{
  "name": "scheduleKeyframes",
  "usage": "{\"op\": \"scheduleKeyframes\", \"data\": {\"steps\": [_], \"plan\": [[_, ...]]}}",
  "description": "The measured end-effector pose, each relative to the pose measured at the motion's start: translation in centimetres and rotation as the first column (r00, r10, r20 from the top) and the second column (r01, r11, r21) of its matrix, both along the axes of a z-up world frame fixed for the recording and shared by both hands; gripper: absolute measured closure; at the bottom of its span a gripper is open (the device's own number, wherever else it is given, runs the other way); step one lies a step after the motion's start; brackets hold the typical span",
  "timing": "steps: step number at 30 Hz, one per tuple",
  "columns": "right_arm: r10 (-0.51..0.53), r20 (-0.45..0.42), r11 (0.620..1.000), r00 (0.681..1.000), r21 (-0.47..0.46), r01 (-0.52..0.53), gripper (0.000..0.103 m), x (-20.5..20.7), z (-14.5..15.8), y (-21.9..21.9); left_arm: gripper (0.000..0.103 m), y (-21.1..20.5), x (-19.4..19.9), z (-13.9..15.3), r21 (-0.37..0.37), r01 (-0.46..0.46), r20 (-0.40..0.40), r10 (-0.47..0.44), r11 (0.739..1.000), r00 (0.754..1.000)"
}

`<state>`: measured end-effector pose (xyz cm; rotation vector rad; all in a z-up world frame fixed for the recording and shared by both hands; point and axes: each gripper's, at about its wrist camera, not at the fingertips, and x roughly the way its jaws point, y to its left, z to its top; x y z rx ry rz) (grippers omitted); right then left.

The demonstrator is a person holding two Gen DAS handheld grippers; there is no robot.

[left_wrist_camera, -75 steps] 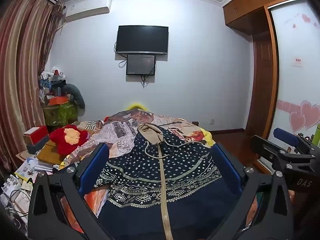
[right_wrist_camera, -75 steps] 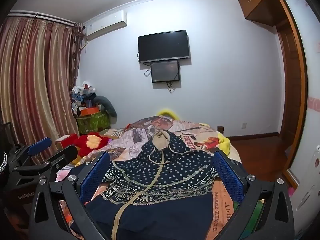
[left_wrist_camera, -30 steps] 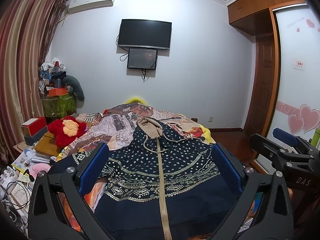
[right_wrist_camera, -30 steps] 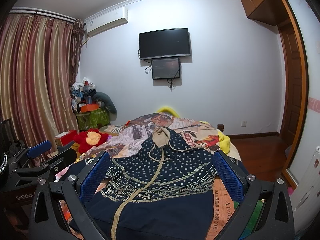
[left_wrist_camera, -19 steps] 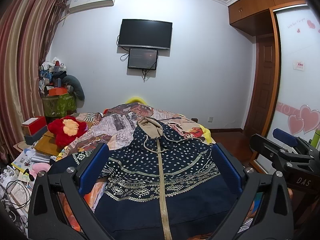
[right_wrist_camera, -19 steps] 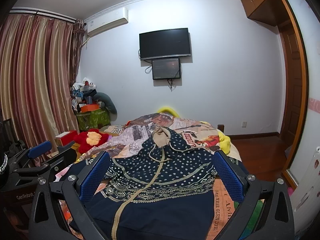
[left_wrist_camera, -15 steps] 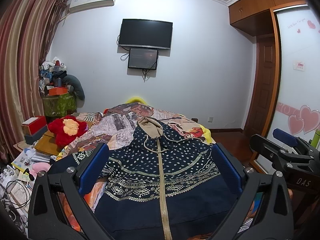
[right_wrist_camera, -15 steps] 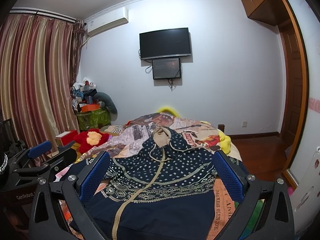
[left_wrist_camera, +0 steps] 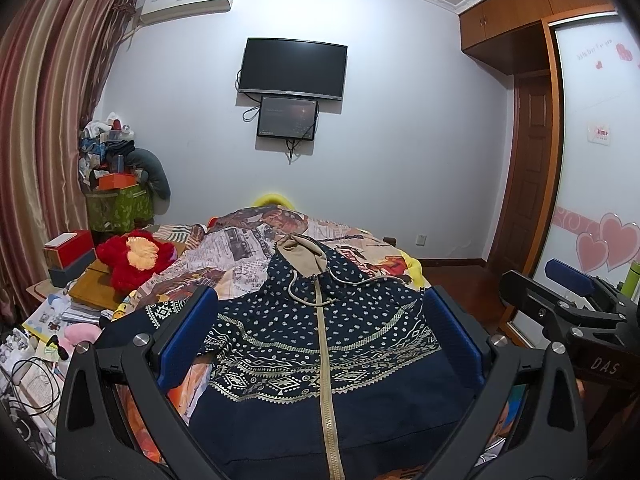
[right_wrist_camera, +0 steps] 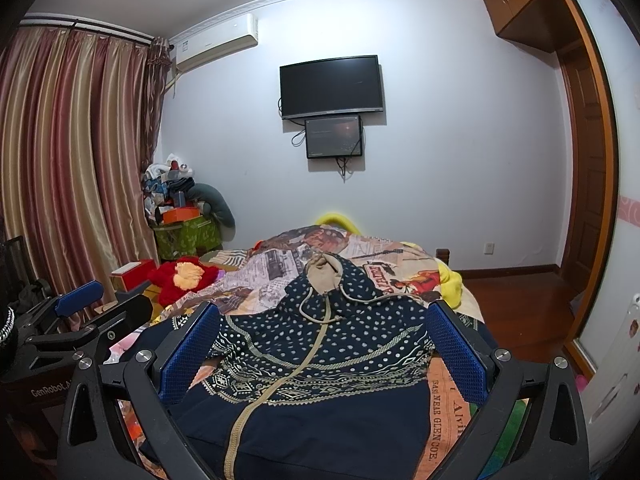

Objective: Fold large clothes

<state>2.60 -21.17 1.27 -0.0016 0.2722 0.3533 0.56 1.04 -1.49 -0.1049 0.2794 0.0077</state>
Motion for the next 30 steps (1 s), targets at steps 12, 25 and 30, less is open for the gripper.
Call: {"op": "scheduleKeyframes", "data": {"steps": [12,25,30], "plan": [[-0.001,-0.014,1.000,1.000,-0.006,0.001,0.000,0.4,-0.5,0.6,0.000,1.1,0.5,-0.1,-0.022,-0.031,-0.008,0.031,0.999,0.999],[-0.073,-0.169,0.993,0.983,-0.108,0.055,0.000,8.7,-5.4,2.5,0.000,11.3,6.0,-3.7,-0.039,-0.289,-0.122,0.283,0.956,0.951],[-0.096,-0.244,0.985,0.965,-0.161,0.057,0.000,13.9,-8.0,3.9,0.000,18.2,7.8,-7.4,-0.063,-0.419,-0.207,0.399,0.906,0.893]]}}
